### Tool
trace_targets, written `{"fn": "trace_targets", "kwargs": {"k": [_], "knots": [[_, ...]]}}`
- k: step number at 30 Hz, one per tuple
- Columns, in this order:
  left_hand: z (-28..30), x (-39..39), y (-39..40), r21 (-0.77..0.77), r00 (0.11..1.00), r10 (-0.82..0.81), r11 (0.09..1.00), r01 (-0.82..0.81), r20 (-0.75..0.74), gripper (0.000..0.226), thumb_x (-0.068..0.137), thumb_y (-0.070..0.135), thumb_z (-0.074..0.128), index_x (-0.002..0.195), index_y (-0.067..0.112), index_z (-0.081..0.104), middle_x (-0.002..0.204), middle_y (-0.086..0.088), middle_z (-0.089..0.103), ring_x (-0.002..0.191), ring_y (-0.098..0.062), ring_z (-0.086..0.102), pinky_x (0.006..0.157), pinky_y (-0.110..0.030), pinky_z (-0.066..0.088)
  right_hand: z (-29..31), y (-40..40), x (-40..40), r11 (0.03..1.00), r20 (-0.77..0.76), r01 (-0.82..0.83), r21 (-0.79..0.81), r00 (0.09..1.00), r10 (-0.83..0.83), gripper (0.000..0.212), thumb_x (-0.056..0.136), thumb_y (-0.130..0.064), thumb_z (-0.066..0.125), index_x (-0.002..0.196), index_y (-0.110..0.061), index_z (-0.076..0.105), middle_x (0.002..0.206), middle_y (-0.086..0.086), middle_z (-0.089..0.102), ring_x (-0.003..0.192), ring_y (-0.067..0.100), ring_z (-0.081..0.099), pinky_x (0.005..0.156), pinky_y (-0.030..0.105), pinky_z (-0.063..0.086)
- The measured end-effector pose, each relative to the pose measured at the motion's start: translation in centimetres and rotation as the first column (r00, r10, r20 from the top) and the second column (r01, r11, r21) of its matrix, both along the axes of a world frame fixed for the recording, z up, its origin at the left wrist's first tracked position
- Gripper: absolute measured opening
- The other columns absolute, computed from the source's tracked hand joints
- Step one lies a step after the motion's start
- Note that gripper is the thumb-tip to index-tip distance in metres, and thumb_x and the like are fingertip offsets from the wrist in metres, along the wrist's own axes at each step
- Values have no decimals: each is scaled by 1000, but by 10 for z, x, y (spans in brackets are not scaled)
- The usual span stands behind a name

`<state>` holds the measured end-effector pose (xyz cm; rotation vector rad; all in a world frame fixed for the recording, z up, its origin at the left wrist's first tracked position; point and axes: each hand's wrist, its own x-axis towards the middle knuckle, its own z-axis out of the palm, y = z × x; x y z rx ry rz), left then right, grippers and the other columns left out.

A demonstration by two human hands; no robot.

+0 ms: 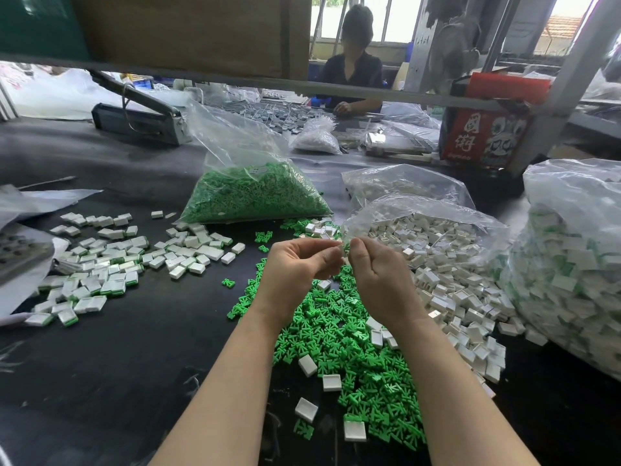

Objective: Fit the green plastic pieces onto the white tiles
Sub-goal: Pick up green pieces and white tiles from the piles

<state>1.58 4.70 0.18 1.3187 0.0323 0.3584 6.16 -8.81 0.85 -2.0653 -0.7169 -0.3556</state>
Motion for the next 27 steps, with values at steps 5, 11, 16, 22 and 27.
{"fn": "trace_targets", "kwargs": {"k": [5, 11, 16, 22, 27], "knots": [[-1, 1, -3, -41, 999, 17, 999, -18, -29, 8, 81, 7, 73, 86, 11, 78, 79, -10, 76, 68, -15, 72, 61, -18, 53, -3, 3, -1, 998, -42, 16, 53, 999, -14, 43, 104, -23, 42, 61, -25, 40, 55, -10, 42, 52, 5, 38, 54, 33, 29], [-2, 1, -9, -84, 999, 13, 996, -16, -37, 10, 81, 4, 72, 88, 8, 77, 80, -12, 75, 68, -16, 71, 62, -18, 53, -6, 3, -3, 997, -75, 18, 79, 997, -12, 37, 104, -24, 40, 74, -7, 55, 61, -7, 50, 60, 17, 47, 60, 42, 40], [-2, 1, -12, -99, 999, 29, 995, -32, -37, 11, 83, 0, 69, 88, 6, 76, 77, -10, 75, 65, -14, 71, 59, -17, 53, -11, 4, -1, 995, -83, 5, 98, 997, 4, 36, 104, -25, 40, 77, -7, 58, 67, -3, 58, 64, 20, 55, 61, 44, 46], [1, 1, -13, -66, 999, 45, 997, -47, -30, 9, 80, 4, 73, 80, 11, 79, 81, -15, 75, 72, -20, 71, 67, -24, 57, -19, 6, -1, 997, -70, -15, 71, 997, 20, 32, 103, -32, 39, 80, -26, 60, 72, -12, 62, 67, -2, 58, 58, 18, 43], [3, -1, -11, -43, 999, 37, 998, -38, -33, 11, 81, 2, 73, 81, 11, 79, 82, -15, 75, 72, -20, 72, 66, -23, 57, -17, 1, -1, 998, 13, -50, -27, 999, 50, 30, 96, -37, 32, 80, -25, 53, 69, -10, 59, 64, 6, 56, 59, 32, 44]]}}
